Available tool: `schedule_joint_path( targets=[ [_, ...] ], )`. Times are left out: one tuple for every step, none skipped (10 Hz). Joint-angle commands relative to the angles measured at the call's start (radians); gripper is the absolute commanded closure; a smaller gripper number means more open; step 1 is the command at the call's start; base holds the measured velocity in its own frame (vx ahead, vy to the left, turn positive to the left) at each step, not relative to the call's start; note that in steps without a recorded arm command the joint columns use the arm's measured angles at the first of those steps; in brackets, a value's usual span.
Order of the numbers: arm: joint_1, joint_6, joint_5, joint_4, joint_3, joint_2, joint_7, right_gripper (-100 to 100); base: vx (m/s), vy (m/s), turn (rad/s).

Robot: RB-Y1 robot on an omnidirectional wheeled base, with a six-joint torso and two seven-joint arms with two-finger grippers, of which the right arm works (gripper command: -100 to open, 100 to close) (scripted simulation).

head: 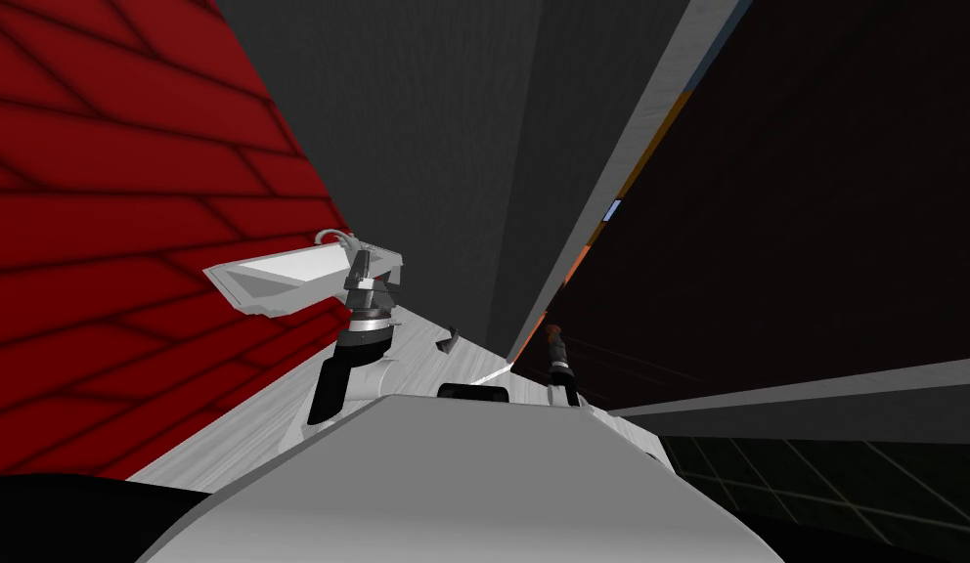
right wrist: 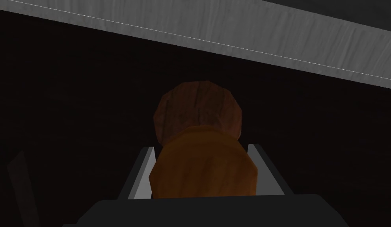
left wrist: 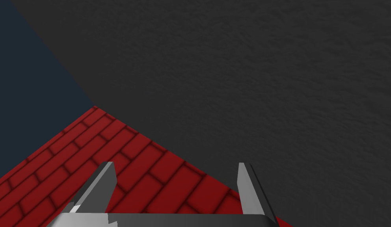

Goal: Pull the door open

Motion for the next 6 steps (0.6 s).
schedule_joint_path(
  targets=[
    [0.002,0.005,-0.013,-0.014,0.012,0.004,-0.05,100,-0.031,-0.009,0.047],
    [0.002,0.005,-0.013,-0.014,0.012,0.004,-0.051,100,-0.024,-0.009,0.015],
    [0.0,0.005,-0.025,-0.013,0.019,0.002,-0.09,100,-0.036,-0.006,0.042],
    [0.0,0.005,-0.025,-0.013,0.019,0.002,-0.093,100,-0.033,-0.008,0.019],
    [-0.001,0.005,-0.036,-0.011,0.026,0.0,-0.133,100,-0.031,-0.008,0.044],
    [-0.002,0.005,-0.048,-0.01,0.033,-0.002,-0.157,100,-0.045,-0.016,0.064]
  ],
)
